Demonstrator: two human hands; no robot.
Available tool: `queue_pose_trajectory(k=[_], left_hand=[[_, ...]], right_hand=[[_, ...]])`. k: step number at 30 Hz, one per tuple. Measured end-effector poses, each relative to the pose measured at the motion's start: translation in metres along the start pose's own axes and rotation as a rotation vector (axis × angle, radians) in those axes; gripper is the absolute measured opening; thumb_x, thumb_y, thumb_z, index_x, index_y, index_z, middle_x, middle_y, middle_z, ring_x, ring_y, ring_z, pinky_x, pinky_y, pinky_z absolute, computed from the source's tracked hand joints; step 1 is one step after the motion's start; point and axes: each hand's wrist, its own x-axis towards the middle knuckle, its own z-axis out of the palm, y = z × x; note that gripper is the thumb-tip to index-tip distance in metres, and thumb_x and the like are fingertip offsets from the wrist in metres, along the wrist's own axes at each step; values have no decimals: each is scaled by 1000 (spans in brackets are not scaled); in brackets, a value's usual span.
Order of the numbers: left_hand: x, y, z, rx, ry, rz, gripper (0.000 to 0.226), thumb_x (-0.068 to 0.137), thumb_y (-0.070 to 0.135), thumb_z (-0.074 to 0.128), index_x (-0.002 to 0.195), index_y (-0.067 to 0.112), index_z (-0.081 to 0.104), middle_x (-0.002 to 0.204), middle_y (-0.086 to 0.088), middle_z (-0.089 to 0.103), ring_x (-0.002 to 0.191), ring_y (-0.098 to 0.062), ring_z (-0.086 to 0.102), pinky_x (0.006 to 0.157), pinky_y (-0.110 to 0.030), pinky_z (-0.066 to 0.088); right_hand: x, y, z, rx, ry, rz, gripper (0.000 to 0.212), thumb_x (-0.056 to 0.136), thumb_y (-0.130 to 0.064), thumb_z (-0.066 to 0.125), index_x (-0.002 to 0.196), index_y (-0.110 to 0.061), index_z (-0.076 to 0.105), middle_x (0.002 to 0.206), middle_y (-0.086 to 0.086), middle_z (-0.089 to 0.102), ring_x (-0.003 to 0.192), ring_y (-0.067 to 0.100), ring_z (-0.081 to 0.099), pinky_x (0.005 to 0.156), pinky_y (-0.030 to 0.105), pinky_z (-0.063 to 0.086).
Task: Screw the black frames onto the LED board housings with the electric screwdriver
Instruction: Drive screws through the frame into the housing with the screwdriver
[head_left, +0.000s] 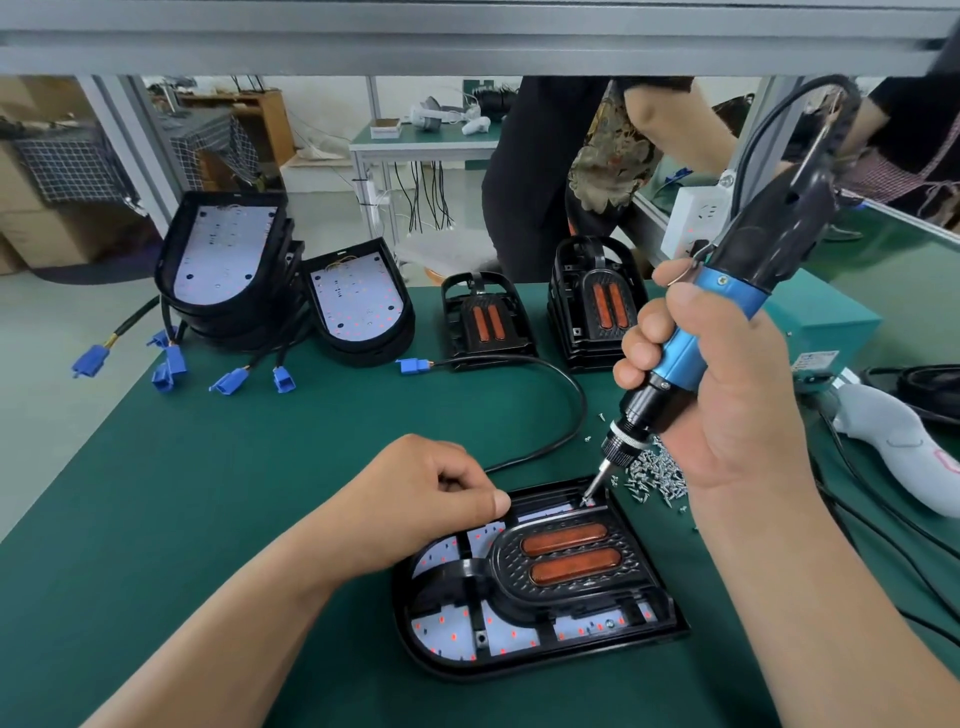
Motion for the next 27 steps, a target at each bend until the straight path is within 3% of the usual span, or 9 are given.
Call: queue_pose_trajectory(k=[7,21,27], left_hand=[[0,0,0,13,1,11,18,88,38,84,76,25,80,79,10,68,65,0,56,64,-15,44],[0,-5,6,69,29,34,23,89,47,79,78,26,76,85,0,64,64,-2,52,60,-19,45],[0,-6,6,60,29,32,25,87,51,78,77,27,76,85,-2,62,61,-5,52,56,-22,48]], right_hand=[[-2,-2,2,-10,-28,-21,19,90,-21,68,108,-16,64,77,3,52,62,18,51,58,31,48],[-9,-4,16,-70,-111,20,23,83,-25,72,105,-19,67,72,3,53,59,19,49,54,32,47],[-8,-4,15,-66,-133,32,11,81,-21,70,91,-25,67,71,1,52,57,18,48,53,31,45]])
